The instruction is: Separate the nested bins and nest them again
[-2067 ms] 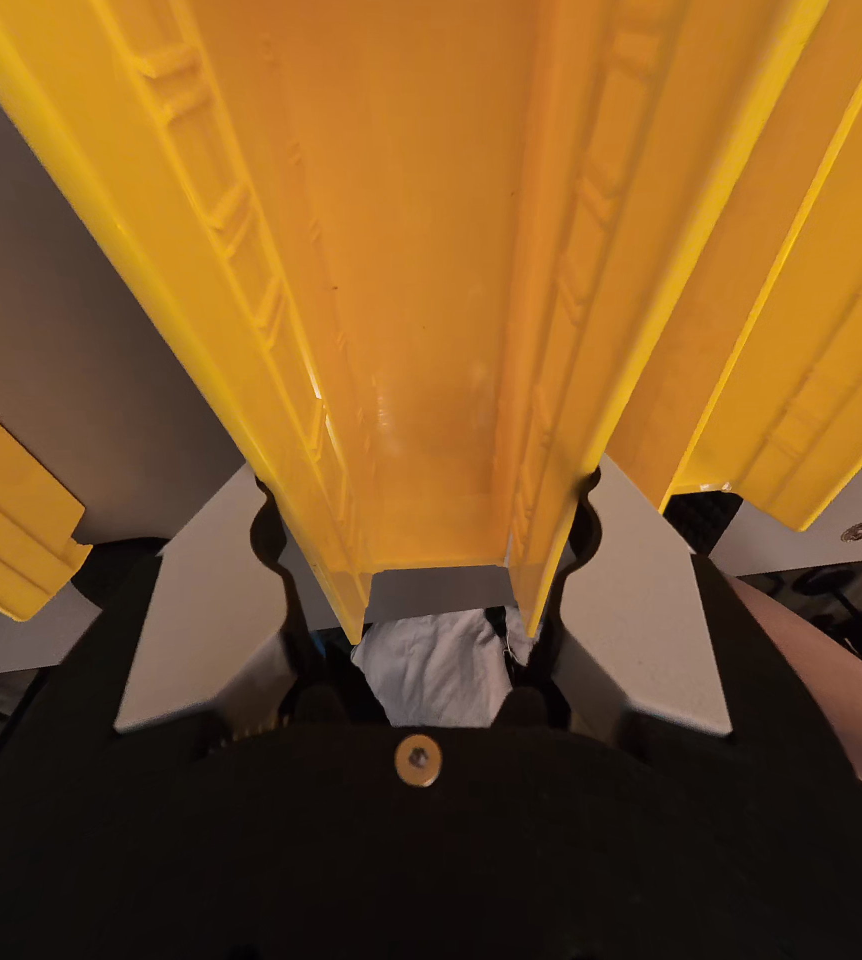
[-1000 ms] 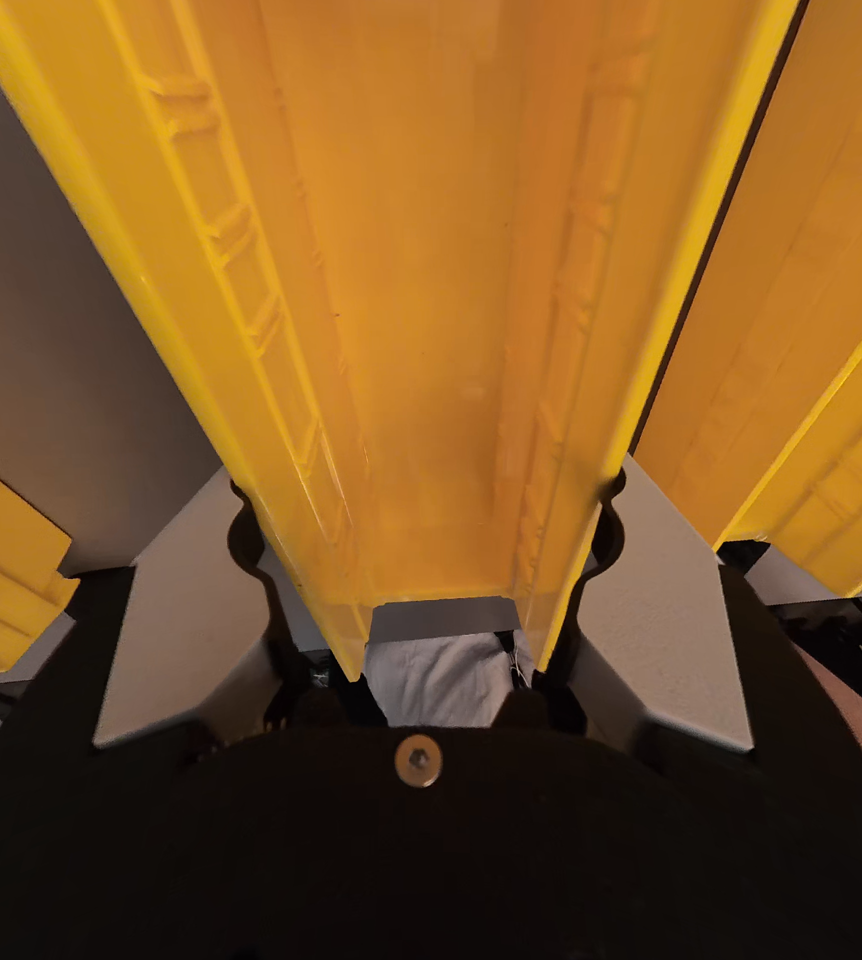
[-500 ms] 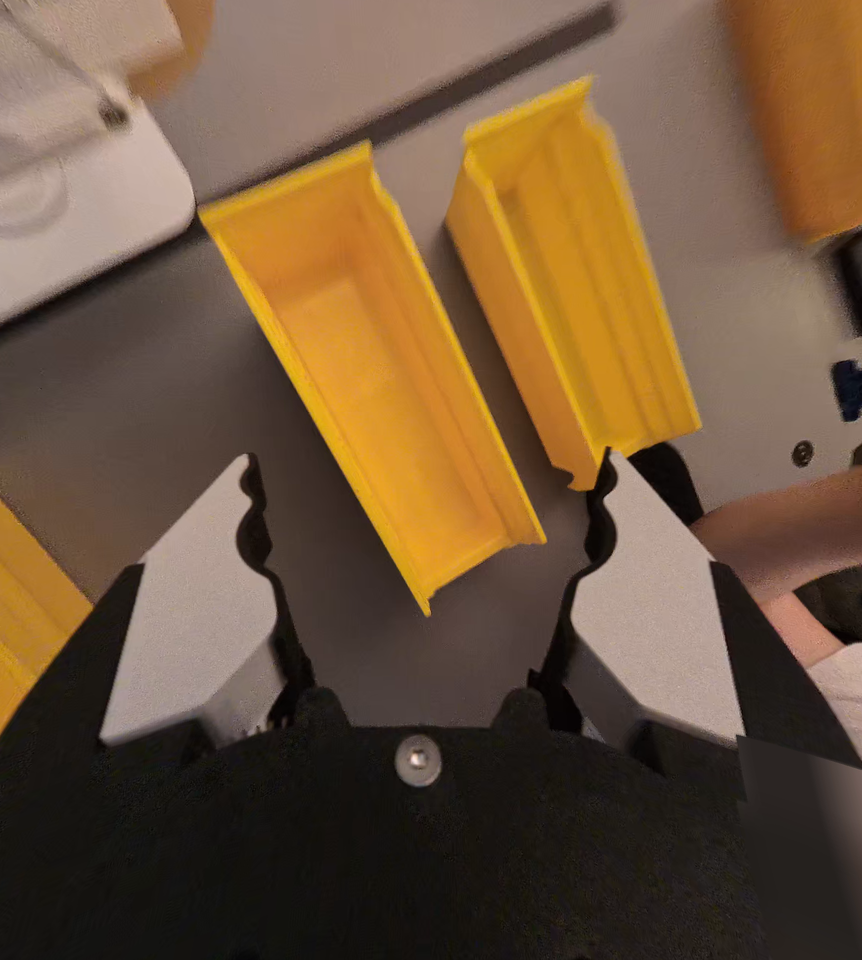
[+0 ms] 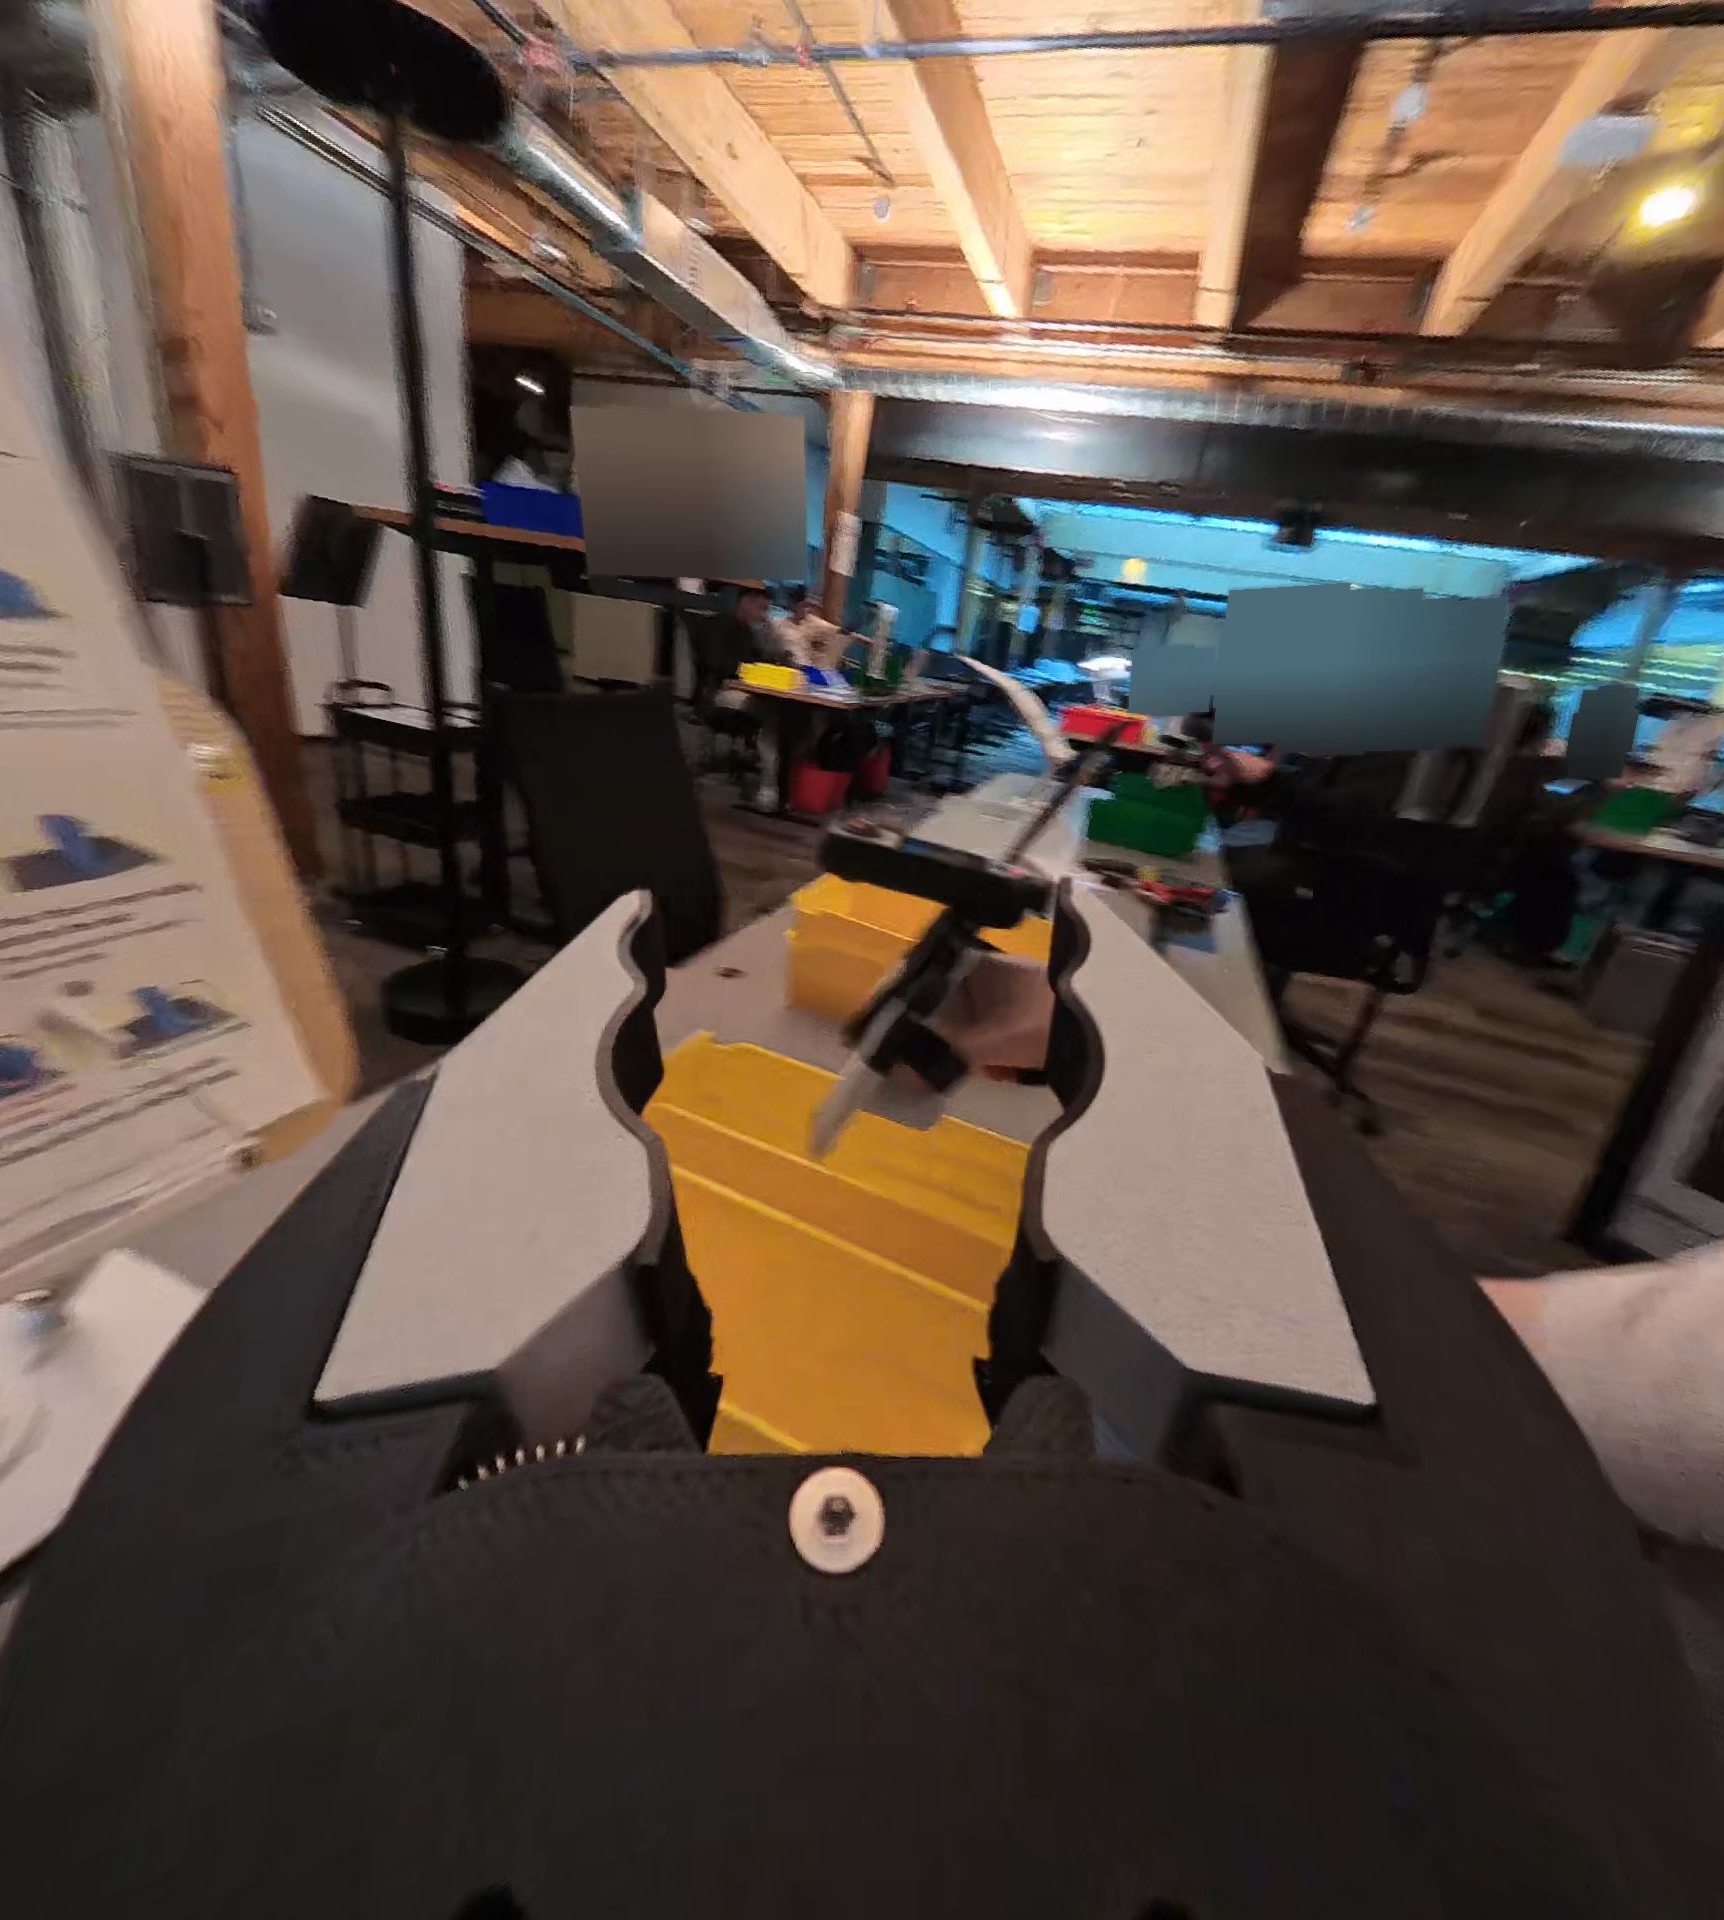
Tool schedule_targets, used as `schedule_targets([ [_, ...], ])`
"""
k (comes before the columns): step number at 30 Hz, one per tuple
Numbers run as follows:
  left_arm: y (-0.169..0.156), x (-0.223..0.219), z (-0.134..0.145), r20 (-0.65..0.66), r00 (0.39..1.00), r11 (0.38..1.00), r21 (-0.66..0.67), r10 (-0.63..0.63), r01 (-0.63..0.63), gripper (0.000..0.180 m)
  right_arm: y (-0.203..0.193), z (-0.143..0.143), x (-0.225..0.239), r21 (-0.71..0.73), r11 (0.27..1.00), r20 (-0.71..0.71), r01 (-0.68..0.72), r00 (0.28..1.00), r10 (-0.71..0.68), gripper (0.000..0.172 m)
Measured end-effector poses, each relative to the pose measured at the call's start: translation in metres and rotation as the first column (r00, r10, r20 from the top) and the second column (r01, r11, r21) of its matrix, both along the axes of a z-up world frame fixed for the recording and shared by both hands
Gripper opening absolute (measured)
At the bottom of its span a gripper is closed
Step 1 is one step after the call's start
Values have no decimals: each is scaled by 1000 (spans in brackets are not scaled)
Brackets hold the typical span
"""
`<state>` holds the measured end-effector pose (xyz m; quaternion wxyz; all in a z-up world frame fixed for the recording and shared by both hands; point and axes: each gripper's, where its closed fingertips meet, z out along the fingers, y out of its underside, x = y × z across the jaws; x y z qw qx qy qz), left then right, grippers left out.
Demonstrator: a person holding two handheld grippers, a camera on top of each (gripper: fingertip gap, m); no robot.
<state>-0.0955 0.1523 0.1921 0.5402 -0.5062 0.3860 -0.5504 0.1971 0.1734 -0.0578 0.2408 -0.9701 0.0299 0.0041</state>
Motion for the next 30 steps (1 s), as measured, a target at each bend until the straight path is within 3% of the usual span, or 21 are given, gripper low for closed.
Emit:
schedule_targets([
  [2, 18, -11, 0, -9, 998, 998, -12, 57, -57, 74, -4, -12, -3, -51, 998, -8, 24, 1000, -25, 145],
  [8, 10, -30, -4, -16, 995, 992, -78, -99, 98, 72, -16, -42, 3, -175, 975, 27, 137, 991, -134, 144],
  [11, 17, -40, -7, -25, 995, 993, -82, -92, 89, 71, -18, -52, -1, -227, 958, -1, 174, 984, -179, 136],
  [13, 25, -46, -5, 13, 997, 991, -113, -71, 72, 70, -17, -53, 0, -241, 952, 7, 190, 981, -194, 136],
  [19, 17, -76, 20, 169, 980, 986, -107, -108, 128, 61, -23, -48, 0, -299, 935, -44, 191, 976, -213, 112],
  [22, 27, -91, 19, 164, 986, 990, -128, -32, 53, 58, -31, -40, -4, -321, 922, -141, 216, 952, -272, 107],
  [25, 40, -96, 8, 89, 994, 990, -136, 58, -46, 61, -40, -23, -2, -320, 920, -134, 224, 951, -278, 107],
  [30, 28, -96, 12, 120, 992, 984, -170, -26, 46, 60, -53, 40, -15, -301, 923, -26, 241, 965, -260, 110],
])
